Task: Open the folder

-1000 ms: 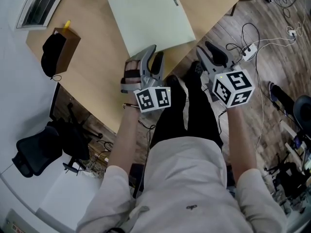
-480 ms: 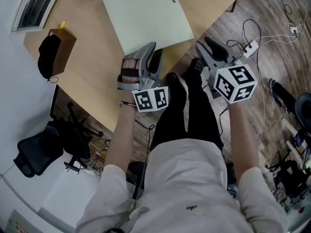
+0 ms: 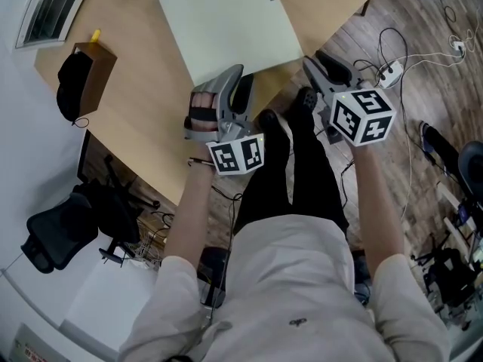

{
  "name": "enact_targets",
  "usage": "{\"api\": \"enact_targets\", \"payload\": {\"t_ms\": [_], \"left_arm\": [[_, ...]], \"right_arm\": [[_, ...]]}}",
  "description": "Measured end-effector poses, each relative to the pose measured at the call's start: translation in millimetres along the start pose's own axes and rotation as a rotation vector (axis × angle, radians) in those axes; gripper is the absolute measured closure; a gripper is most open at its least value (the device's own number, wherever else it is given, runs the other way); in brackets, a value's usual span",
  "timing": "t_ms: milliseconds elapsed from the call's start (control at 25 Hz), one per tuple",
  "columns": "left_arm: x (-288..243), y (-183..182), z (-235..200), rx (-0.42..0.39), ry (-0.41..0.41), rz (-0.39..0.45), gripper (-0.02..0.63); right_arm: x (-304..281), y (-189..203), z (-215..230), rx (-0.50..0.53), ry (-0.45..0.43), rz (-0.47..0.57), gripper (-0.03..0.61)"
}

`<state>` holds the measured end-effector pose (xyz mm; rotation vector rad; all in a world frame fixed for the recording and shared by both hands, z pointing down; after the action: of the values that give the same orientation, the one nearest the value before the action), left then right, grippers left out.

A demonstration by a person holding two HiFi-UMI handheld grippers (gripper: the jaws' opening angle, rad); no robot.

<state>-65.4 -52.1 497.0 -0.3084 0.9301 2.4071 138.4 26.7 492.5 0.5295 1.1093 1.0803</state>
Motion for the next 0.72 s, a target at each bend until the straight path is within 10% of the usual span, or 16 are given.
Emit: {"api": "enact_targets", "payload": {"t_ms": [400,720], "left_arm": [[1.4,-0.6,-3.0,0.031,-0.003,0.005,0.480],[2.8,0.8,-4.5,0.057,0.010,0.022,0.488]], "right_arm": [[-17.6,11.2,24.3,-0.322,-0.076,0.052,0.470],[-27.5,18.3,27.7,-0.339,-0.097,0.026,0.495]]}}
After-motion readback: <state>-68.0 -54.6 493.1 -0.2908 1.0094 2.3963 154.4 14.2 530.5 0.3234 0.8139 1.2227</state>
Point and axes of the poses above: the fingertips, and each gripper's own axes: x backward along the fingers, z to its right, y out of its underside, the point moved 10 cm from there along x, backward along the fingers, and after that the axes turned 6 degrees about z, right-handed, at the moved point
